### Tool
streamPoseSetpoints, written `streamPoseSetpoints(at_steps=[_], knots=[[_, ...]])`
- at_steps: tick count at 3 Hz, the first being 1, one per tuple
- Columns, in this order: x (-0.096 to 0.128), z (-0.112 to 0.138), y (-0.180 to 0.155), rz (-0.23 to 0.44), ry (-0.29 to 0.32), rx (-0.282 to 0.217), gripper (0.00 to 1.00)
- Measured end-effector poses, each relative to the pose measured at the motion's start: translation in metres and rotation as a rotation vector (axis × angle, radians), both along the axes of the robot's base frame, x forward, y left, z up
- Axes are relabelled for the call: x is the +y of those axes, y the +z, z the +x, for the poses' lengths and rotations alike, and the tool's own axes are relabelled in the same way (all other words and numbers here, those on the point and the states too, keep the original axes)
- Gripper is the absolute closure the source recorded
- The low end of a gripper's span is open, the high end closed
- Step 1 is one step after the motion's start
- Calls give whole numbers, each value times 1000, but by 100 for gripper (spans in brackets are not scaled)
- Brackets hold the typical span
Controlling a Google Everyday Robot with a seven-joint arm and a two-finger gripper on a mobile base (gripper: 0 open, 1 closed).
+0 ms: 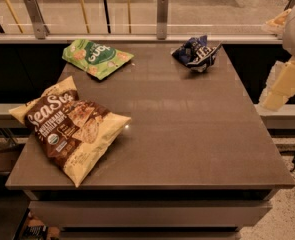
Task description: Move blue chip bag near brown chip bag
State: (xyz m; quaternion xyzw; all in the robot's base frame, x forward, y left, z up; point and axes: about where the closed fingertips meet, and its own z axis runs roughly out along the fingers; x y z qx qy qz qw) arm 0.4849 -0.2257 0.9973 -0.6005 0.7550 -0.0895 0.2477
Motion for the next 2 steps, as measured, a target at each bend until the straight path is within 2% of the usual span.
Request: streamPoseSetpoints(at_steps=[1, 2], knots=[[-9, 34, 5, -18, 1, -76, 0], [-12, 67, 13, -67, -18, -142, 0]])
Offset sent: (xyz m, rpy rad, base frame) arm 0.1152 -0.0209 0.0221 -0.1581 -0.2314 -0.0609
